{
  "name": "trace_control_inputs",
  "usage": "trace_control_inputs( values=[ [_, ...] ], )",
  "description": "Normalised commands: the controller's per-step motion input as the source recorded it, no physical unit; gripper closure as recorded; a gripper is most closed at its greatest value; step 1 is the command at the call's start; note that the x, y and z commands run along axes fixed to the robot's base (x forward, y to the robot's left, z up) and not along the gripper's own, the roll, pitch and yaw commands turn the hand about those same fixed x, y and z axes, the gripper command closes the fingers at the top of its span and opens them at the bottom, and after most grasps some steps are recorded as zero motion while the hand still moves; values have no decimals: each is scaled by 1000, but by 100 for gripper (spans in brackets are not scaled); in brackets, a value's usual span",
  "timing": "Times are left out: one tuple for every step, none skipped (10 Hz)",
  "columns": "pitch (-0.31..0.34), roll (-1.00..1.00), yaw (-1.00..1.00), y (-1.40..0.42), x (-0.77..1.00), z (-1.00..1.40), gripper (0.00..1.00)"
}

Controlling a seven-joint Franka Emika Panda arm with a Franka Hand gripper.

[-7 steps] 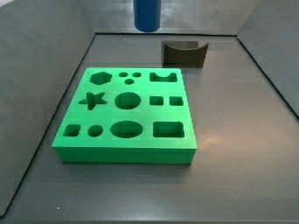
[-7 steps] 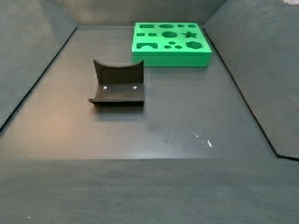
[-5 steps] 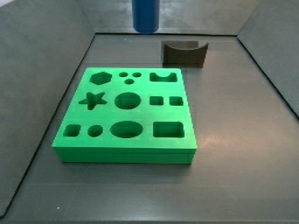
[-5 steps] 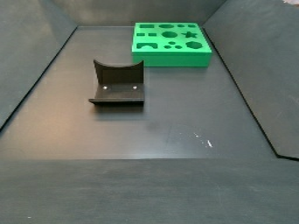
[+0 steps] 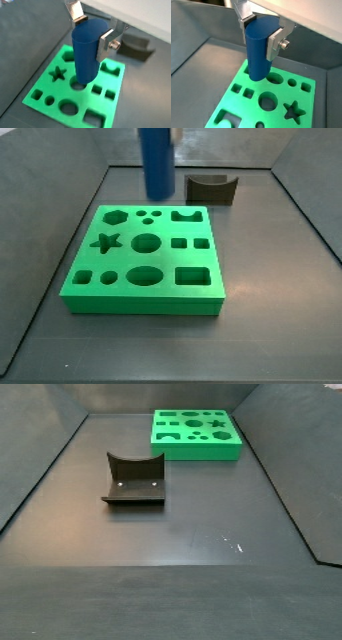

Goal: Insert the oval object.

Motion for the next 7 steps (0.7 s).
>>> trace_control_inputs(
  values=[
    [-206, 70, -697, -566, -186, -951, 100],
    [-174, 87, -649, -640, -177, -946, 100],
    [1, 87, -857, -366, -6, -791, 100],
    [60, 94, -937, -174, -11, -657, 100],
    [60, 90, -954, -123, -9, -626, 100],
    [59, 90, -957, -120, -6, -623, 100],
    [64, 91, -954, -134, -9, -614, 100]
  ],
)
